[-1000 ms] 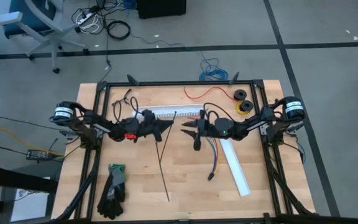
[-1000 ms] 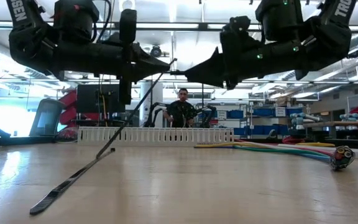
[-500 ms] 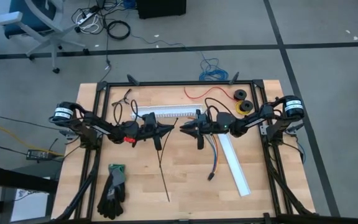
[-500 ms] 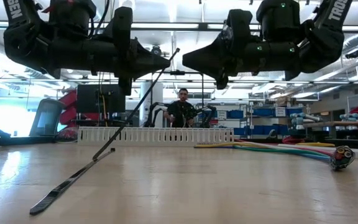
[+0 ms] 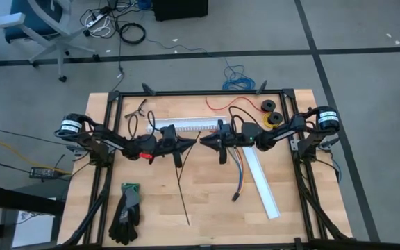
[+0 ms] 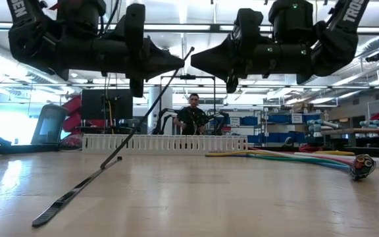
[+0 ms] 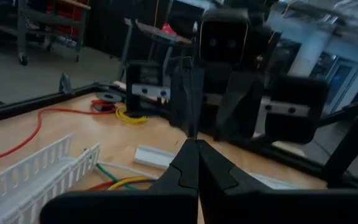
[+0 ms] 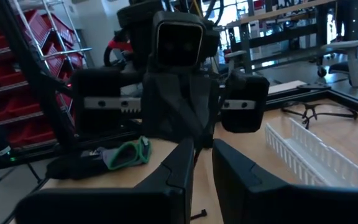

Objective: Ziptie cables
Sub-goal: Prepare the black zip tie

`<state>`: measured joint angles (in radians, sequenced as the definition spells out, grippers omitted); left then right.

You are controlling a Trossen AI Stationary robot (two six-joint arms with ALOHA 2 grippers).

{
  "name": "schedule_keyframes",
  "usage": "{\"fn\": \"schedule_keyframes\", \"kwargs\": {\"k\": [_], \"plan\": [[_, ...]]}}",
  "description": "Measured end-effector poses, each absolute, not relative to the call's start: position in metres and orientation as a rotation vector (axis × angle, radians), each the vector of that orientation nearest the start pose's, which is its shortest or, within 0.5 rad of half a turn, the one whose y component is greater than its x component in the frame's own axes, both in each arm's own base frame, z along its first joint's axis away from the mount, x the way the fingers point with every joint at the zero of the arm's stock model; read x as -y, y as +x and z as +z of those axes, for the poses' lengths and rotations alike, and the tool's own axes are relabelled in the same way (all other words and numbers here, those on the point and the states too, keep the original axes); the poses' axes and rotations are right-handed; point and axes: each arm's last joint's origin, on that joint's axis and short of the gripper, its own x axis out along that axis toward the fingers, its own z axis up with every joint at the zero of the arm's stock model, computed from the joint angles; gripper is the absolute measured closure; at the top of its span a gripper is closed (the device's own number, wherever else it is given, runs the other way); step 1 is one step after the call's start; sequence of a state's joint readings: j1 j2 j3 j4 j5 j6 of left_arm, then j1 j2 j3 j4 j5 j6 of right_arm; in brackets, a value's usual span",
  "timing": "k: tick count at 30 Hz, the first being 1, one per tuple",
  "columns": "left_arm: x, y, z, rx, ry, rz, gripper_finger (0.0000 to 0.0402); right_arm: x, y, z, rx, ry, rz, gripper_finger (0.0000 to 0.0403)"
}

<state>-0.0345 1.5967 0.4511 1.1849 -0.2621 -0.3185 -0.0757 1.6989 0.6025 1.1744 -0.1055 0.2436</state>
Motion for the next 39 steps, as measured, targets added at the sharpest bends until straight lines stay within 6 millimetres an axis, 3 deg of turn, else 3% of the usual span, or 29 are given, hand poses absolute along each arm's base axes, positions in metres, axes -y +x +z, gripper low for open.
{"fn": "schedule_keyframes", "kwargs": {"k": [23, 30, 39], "plan": [[0.003, 0.286, 0.175, 0.029, -0.323, 0.217, 0.0401, 0.031, 0.313, 0.185, 0.098, 0.245, 0.041, 0.0357], [0.003, 0.286, 0.175, 0.027, -0.323, 0.217, 0.0399, 0.033, 0.313, 0.186, 0.11, 0.242, 0.076, 0.0398], [0.003, 0.286, 0.174, 0.025, -0.373, 0.219, 0.0399, 0.033, 0.313, 0.187, 0.116, 0.241, 0.081, 0.0402]]}}
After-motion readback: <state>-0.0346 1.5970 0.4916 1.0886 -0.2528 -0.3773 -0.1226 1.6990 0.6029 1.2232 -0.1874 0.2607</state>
